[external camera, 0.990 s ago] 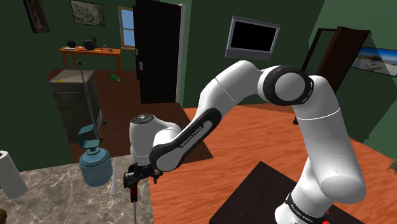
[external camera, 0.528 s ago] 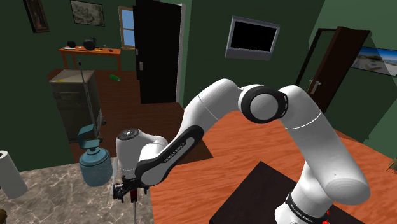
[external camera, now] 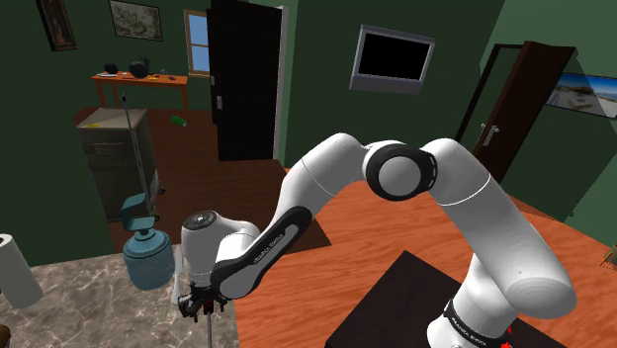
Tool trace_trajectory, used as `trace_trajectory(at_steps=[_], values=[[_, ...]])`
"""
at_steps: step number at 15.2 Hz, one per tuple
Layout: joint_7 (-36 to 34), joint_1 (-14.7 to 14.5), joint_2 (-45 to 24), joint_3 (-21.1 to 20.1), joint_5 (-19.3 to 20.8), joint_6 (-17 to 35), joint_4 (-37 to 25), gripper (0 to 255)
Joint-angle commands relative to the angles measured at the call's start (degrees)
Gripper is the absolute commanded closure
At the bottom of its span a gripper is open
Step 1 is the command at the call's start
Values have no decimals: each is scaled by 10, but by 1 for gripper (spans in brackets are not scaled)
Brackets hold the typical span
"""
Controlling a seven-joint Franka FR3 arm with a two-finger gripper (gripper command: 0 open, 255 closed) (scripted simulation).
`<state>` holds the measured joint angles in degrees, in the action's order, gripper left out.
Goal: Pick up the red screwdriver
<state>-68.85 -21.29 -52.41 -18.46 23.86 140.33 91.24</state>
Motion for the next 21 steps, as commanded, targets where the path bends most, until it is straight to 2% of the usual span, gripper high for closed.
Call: trace_trajectory(at_steps=[1, 9, 21], values=[[0, 0, -2, 1, 0, 2, 0, 255], [0, 0, -2, 0, 0, 2, 0, 255], [11, 17, 70, -23, -20, -44, 27, 255]])
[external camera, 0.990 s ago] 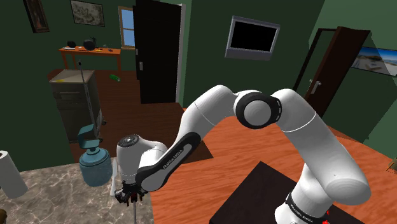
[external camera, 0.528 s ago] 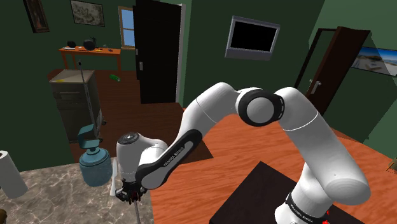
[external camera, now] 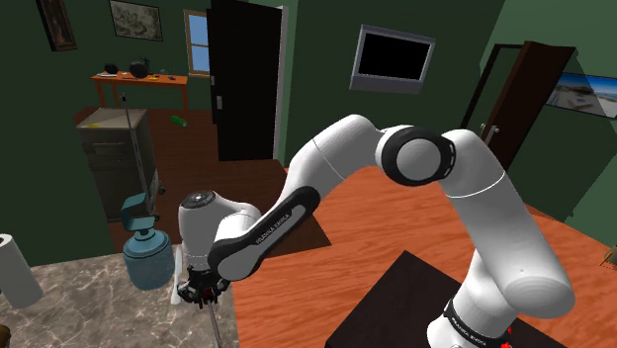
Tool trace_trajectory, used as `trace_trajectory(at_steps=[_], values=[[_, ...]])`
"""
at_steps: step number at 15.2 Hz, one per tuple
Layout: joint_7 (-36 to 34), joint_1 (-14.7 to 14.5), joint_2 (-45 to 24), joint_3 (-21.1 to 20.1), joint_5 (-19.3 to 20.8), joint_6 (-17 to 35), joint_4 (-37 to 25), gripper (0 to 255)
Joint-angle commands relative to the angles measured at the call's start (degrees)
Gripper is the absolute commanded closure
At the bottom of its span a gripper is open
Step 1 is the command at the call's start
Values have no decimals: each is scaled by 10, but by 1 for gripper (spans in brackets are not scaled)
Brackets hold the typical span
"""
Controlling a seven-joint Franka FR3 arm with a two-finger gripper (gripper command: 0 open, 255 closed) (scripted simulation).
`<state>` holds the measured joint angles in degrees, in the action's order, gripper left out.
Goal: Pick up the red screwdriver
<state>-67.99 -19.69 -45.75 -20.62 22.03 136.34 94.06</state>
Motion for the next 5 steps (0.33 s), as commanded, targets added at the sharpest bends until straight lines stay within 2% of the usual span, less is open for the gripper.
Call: trace_trajectory(at_steps=[1, 5], values=[[3, 3, 9, -3, -4, -9, 0, 255], [5, 6, 21, -8, -8, -18, 3, 255]])
